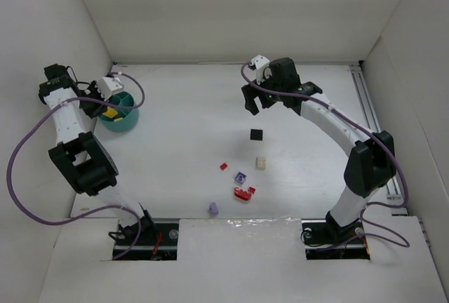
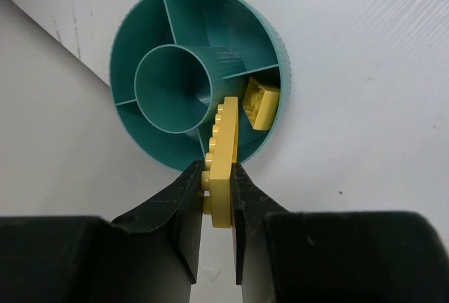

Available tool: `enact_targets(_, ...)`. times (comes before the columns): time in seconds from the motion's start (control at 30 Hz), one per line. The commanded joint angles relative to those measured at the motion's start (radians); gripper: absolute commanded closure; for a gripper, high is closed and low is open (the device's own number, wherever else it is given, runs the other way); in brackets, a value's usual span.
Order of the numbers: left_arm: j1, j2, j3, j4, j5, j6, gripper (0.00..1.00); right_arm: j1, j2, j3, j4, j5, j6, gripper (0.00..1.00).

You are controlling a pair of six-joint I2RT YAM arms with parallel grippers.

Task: Sort the legos into containers by color

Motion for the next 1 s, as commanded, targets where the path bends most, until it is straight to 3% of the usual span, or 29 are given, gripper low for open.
enact_targets(0.0, 0.009, 0.012, 0.039, -0.008, -0.008, 0.03, 0.9, 0.01, 0.01, 0.054, 0.019, 0.002, 0.007, 0.05)
enact_targets(0.1, -0.001, 0.012, 0.011, -0.008, -0.017, 0.04, 0.89, 0.01, 0.019, 0.054, 0.019, 0.002, 0.007, 0.05)
enact_targets(0.2, -0.011, 0.001, -0.018, 0.015, -0.026, 0.051, 0.8, 0.01, 0.03, 0.063, 0.019, -0.007, 0.007, 0.05)
enact_targets(0.4, -0.022, -0.008, -0.038, 0.035, -0.03, 0.06, 0.52, 0.01, 0.03, 0.073, 0.009, -0.007, 0.007, 0.05)
enact_targets(0.6, -0.031, -0.062, 0.002, 0.035, 0.101, -0.002, 0.48, 0.01, 0.017, 0.048, 0.009, -0.007, 0.007, 0.05)
enact_targets(0.77, -0.06, -0.183, 0.014, 0.158, 0.285, -0.185, 0.46, -0.016, -0.042, -0.047, -0.097, -0.094, -0.084, 0.05)
enact_targets(0.97, -0.146, -0.447, -0.2, 0.493, 0.267, -0.587, 0.28, 0.02, -0.19, -0.234, -0.26, -0.179, -0.349, 0.06)
